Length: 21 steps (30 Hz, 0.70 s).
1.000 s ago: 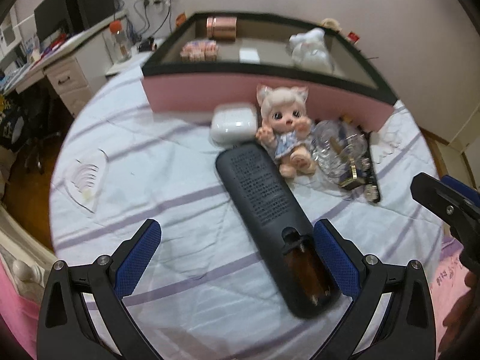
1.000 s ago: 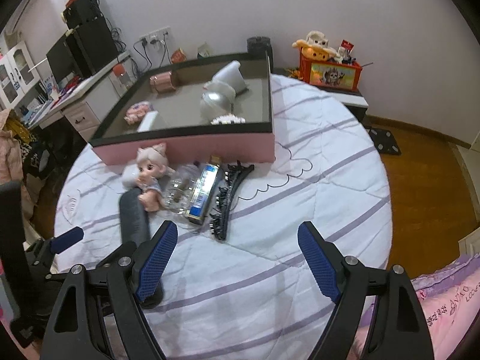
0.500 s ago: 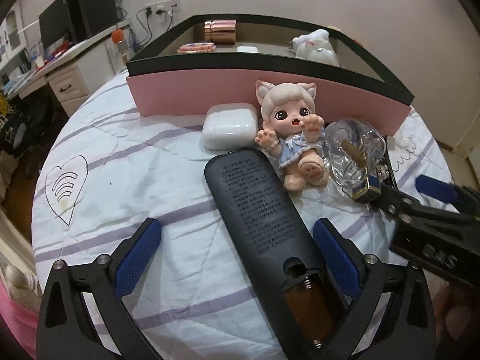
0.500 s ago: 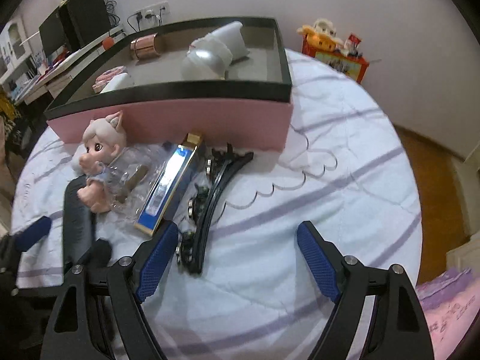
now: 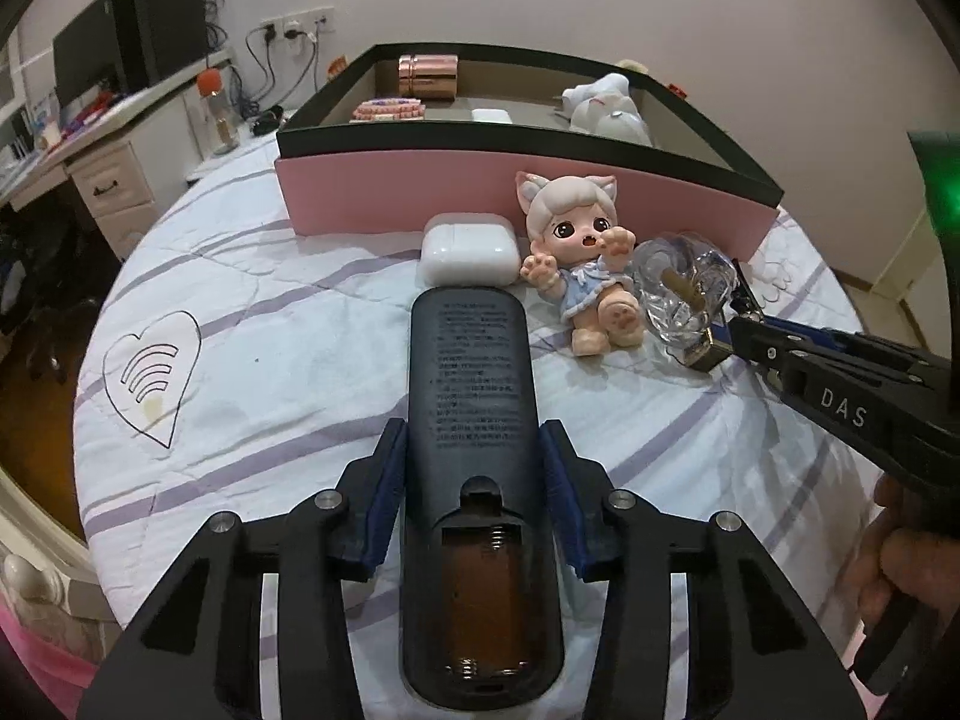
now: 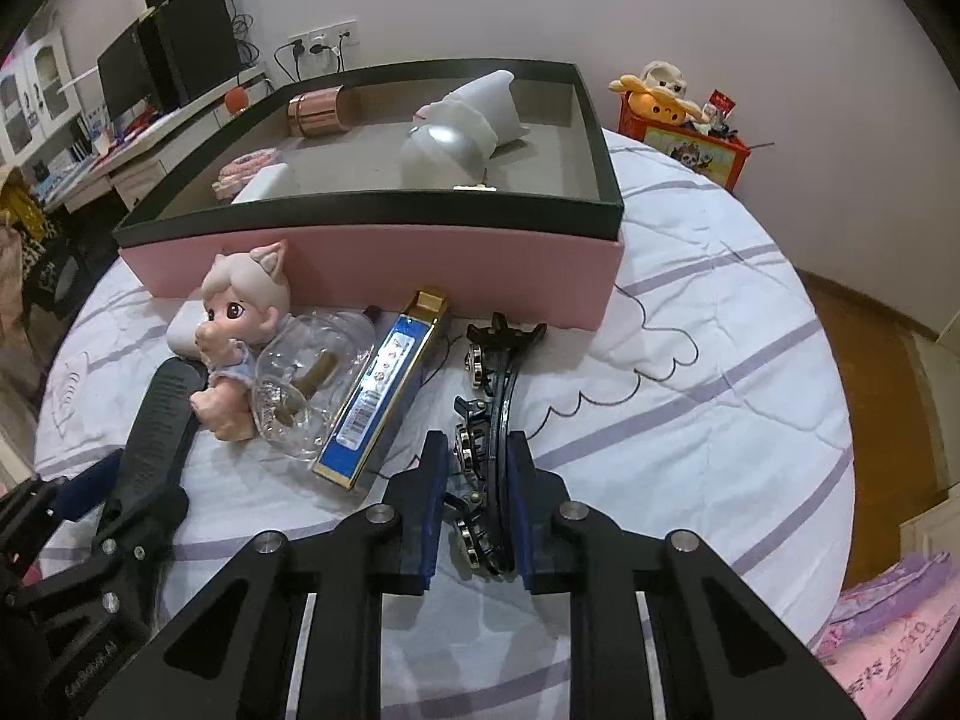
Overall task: Organize rigid objects
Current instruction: 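Grasp the black remote control with the left tool while the right tool grasps the black hair clip, then carry the remote and hair clip into the tray and open both tools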
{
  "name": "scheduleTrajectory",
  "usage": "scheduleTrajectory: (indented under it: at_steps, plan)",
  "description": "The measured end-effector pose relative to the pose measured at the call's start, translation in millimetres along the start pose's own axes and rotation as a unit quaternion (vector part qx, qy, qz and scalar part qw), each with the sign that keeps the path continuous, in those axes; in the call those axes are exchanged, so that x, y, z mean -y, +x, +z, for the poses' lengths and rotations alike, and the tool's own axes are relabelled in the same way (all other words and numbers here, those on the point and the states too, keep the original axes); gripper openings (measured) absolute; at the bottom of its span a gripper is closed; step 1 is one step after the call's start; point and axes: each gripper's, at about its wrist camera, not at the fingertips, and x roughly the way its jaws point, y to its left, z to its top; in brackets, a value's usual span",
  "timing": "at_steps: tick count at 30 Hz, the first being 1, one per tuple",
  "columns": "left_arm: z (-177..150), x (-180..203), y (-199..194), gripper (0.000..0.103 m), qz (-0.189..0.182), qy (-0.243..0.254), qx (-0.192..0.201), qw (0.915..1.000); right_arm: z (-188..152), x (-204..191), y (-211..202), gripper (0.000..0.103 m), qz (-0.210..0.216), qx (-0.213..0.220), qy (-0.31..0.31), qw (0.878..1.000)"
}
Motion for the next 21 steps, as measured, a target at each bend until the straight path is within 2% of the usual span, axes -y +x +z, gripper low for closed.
scheduleTrajectory:
  at_steps: [8, 14, 21]
  plan:
    - [3.1, -7.6, -10.7, 0.044, -0.015, -0.006, -0.003, 0.9999, -6.3, 11.1, -17.0, 0.019, 0.022, 0.001, 0.025, 0.999]
    - [9.7, -15.8, -31.8, 0.044, -0.018, -0.007, 0.013, 0.9997, -3.7, 13.1, -36.9, 0.019, 0.039, 0.014, 0.035, 0.999]
    - [40.3, -27.6, -65.3, 0.044, -0.021, -0.004, 0.042, 0.9989, 17.1, 4.6, -68.8, 0.019, 0.062, 0.047, 0.026, 0.997]
